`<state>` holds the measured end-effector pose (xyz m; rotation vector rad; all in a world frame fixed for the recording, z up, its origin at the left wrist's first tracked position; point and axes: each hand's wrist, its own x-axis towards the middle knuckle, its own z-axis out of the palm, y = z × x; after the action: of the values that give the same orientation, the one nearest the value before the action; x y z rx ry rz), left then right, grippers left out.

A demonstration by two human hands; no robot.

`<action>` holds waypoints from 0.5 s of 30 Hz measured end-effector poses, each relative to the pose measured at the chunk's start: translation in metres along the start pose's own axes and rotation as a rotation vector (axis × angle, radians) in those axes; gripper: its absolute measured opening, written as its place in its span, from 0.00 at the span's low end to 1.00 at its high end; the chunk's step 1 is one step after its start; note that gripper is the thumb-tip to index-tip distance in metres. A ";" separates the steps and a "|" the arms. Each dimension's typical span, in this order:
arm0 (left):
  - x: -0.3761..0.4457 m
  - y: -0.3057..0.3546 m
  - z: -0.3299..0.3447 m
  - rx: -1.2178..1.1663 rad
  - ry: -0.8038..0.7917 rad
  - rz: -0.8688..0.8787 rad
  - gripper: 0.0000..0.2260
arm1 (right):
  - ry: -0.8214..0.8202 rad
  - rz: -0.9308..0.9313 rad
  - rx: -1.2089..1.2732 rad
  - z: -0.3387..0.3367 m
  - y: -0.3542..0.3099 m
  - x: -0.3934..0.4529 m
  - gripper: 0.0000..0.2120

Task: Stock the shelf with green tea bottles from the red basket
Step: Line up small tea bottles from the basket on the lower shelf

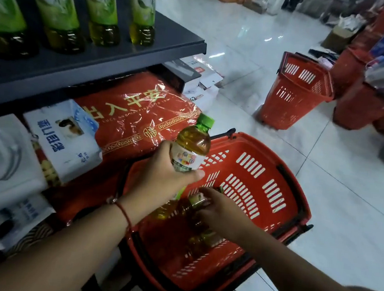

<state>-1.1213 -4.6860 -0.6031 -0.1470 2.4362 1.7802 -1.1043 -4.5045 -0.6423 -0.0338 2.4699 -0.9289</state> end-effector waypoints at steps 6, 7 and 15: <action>0.016 -0.016 0.010 0.154 -0.010 -0.066 0.26 | -0.049 0.158 -0.684 0.014 0.064 0.042 0.45; 0.020 -0.017 0.013 0.120 -0.015 -0.090 0.26 | -0.060 0.182 -0.692 0.017 0.071 0.049 0.45; 0.045 -0.029 0.039 0.055 -0.028 -0.073 0.28 | -0.165 0.299 -0.728 0.039 0.122 0.121 0.38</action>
<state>-1.1595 -4.6579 -0.6488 -0.2012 2.4250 1.6719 -1.1748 -4.4583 -0.7974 0.0130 2.4304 0.1156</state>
